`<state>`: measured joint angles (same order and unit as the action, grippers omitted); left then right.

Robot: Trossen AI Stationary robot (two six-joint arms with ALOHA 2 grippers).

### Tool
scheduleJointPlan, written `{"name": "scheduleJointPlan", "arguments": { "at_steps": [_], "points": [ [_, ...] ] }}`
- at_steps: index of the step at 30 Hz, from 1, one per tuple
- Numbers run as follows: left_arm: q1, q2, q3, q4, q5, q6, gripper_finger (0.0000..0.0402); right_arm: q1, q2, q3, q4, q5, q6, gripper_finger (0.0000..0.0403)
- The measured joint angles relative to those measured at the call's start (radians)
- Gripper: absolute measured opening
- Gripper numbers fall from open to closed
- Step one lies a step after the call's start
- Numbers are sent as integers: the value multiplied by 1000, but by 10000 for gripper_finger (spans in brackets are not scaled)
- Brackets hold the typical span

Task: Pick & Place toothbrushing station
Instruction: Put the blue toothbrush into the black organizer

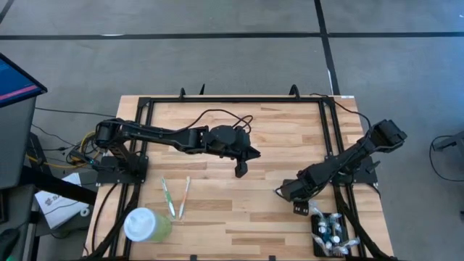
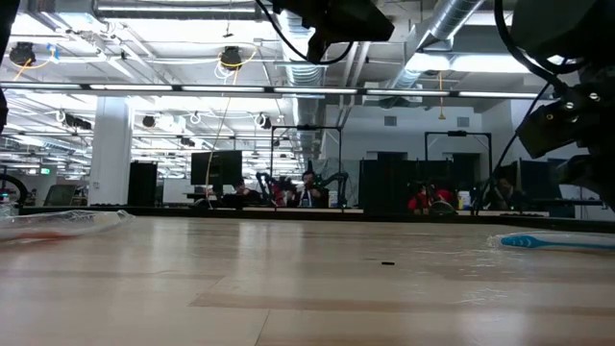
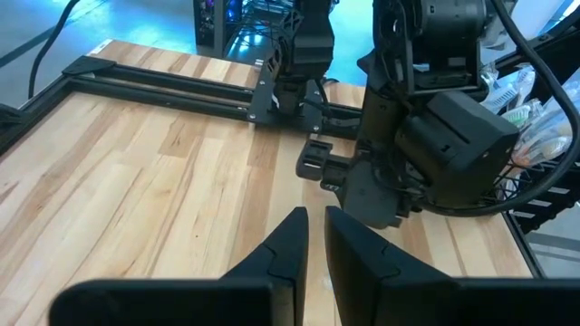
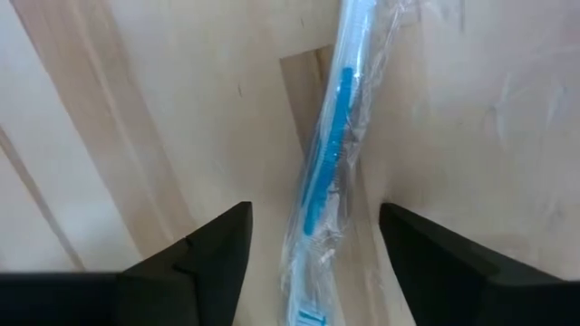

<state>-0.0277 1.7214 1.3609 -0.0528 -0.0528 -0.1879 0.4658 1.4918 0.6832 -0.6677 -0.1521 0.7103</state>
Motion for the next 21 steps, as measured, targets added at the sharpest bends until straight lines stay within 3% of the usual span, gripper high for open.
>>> {"name": "scheduleJointPlan", "arguments": {
  "at_steps": [13, 21],
  "points": [
    [0, 0, 0, 0, 0, 0, 35, 46, 2, -2, -31, 128, -11, 107],
    [0, 0, 0, 0, 0, 0, 35, 45, 2, -2, -39, 142, -9, 28]
  ]
}}
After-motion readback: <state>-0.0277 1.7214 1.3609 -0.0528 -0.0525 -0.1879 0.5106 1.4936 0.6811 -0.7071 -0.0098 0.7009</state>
